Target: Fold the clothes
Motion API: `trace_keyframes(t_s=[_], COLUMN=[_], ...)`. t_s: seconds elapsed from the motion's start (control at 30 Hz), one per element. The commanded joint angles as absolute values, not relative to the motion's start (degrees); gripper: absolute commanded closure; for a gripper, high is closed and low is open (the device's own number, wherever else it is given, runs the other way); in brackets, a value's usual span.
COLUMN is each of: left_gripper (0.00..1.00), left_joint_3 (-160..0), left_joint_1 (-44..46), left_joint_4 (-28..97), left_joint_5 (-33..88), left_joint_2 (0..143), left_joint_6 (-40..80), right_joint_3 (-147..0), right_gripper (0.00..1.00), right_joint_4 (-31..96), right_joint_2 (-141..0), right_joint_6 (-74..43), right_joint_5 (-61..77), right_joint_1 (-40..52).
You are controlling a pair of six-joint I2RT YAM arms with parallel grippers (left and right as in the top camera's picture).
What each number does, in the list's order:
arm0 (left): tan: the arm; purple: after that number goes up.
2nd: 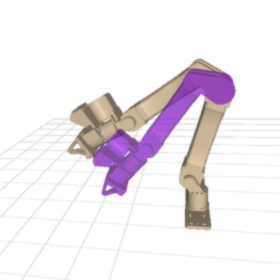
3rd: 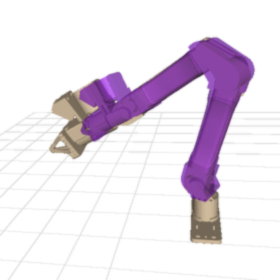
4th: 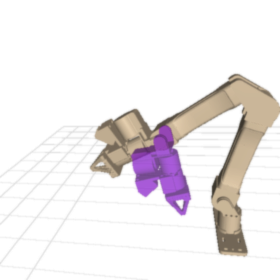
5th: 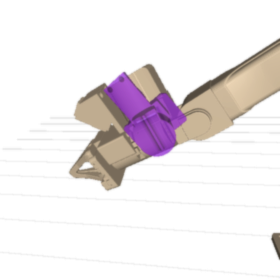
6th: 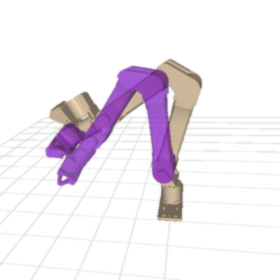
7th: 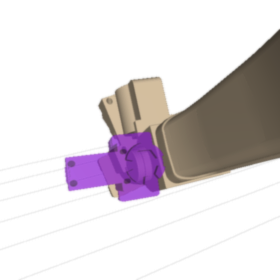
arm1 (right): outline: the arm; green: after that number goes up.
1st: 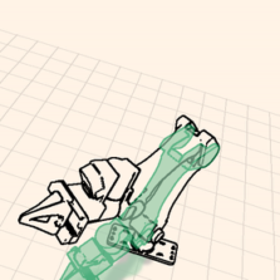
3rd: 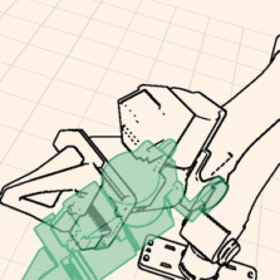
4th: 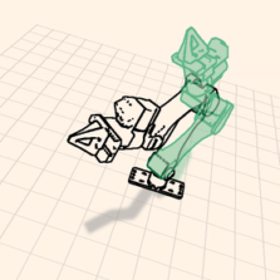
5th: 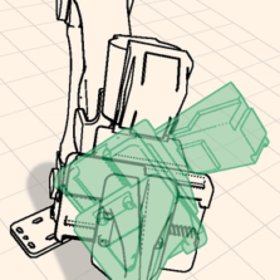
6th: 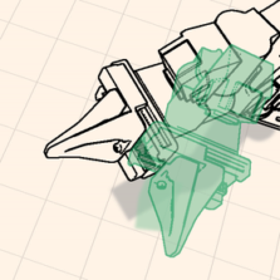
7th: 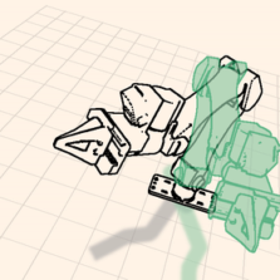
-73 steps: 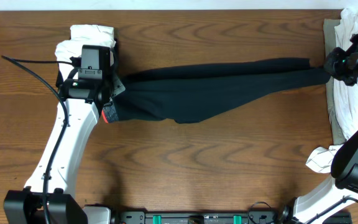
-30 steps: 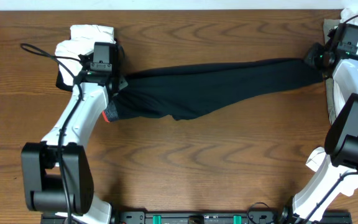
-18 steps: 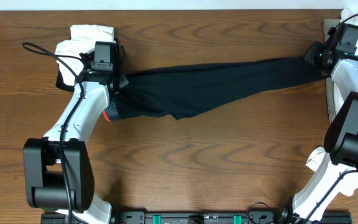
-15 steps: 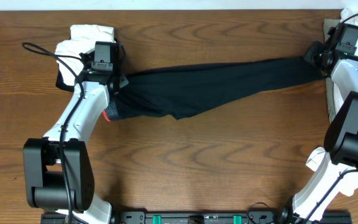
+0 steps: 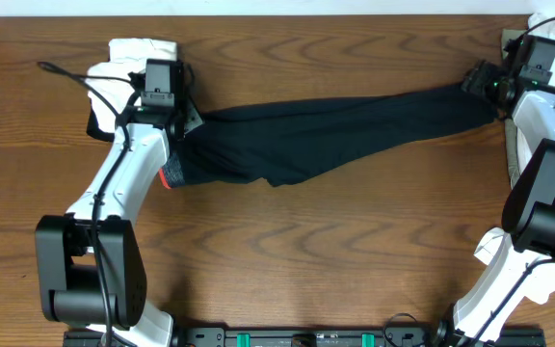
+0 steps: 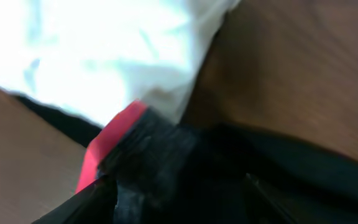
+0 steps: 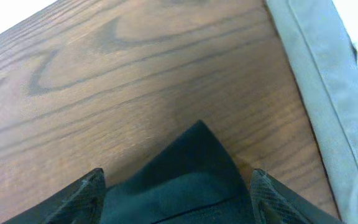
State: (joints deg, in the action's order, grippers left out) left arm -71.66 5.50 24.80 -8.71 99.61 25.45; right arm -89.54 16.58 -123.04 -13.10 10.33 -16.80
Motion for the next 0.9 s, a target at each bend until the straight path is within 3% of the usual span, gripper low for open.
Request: trace_keyframes(t_s=[0.0, 0.1, 0.2, 0.27, 0.37, 0.4, 0.6, 0.87], left_gripper=[0.33, 0.33, 0.37, 0.52, 0.90, 0.94, 0.94, 0.94], left_joint_3=[-75.8, -77.6, -78.9, -79.0, -79.0, -78.9, -78.6, -78.6], left_joint_1=[7.4, 9.0, 9.8, 9.8, 9.7, 9.7, 9.7, 9.2], left_joint_4=[25.8, 28.1, 32.8, 36.8, 43.4, 46.0, 50.1, 48.1], left_joint_5=[-7.9, -8.0, -7.9, -7.9, -7.9, -7.9, -8.0, -8.4], left_joint_2=[96.4, 94.1, 92.1, 91.0, 90.5, 90.7, 93.5, 100.0], left_joint_6=[21.3, 19.9, 20.0, 20.7, 23.5, 24.4, 24.4, 24.2], right_joint_3=[-92.0, -92.2, -92.2, -92.2, -92.2, -92.1, -91.0, -88.2], right_gripper=[0.25, 0.25, 0.31, 0.37, 0.52, 0.59, 0.78, 0.83], right_joint_4=[17.6, 19.5, 23.9, 27.1, 32.1, 34.0, 38.6, 39.3], right_joint_2=[-118.7, -116.5, -114.7, -113.9, -113.6, -113.6, -114.0, -114.0], right_joint_6=[-7.8, -4.9, -2.2, -0.9, -0.1, 0.1, 0.1, 0.1], right_joint_5=[14.2, 17.6, 20.5, 21.5, 21.4, 21.3, 21.2, 21.2], right_joint_1=[-16.4, -16.2, -15.4, -14.5, -12.4, -11.5, -7.2, -3.2])
